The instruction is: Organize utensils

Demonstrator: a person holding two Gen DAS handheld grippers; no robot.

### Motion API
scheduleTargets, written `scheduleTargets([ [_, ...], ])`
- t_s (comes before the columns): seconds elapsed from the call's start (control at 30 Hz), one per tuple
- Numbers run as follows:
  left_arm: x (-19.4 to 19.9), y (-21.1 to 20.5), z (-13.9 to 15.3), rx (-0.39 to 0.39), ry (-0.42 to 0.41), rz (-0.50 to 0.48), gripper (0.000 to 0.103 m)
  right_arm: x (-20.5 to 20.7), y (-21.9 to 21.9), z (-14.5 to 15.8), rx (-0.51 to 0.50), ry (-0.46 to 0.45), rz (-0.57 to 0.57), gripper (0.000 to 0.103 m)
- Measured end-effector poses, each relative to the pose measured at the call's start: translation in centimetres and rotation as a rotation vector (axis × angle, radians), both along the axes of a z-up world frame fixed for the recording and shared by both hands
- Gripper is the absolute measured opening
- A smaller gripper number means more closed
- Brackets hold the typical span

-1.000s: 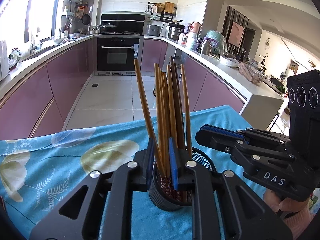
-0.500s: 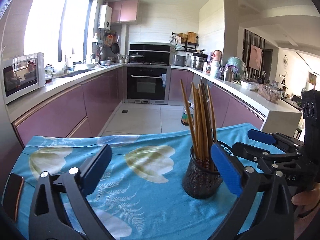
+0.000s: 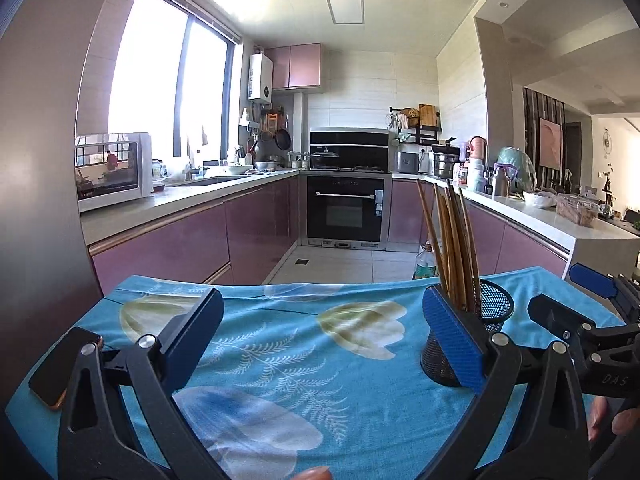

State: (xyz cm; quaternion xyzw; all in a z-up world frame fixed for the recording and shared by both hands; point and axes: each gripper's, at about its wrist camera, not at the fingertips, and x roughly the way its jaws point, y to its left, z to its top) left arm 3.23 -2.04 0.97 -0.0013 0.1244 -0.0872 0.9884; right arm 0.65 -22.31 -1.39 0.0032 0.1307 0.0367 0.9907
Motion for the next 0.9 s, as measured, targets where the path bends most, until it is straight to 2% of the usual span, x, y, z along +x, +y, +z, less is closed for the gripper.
scheduleTargets([
  [0.27,-1.5,0.5,0.2,-0.024,-0.039,0.009,0.098,-1.4,0.5,-0.2,0.007,-0.046,-0.043,0.096],
  [0.9,-1.4,0.7,-0.4,-0.037,-0.028,0.022,0.098,-2.3,0.8,-0.2,0.003,-0.067,-0.061,0.096],
])
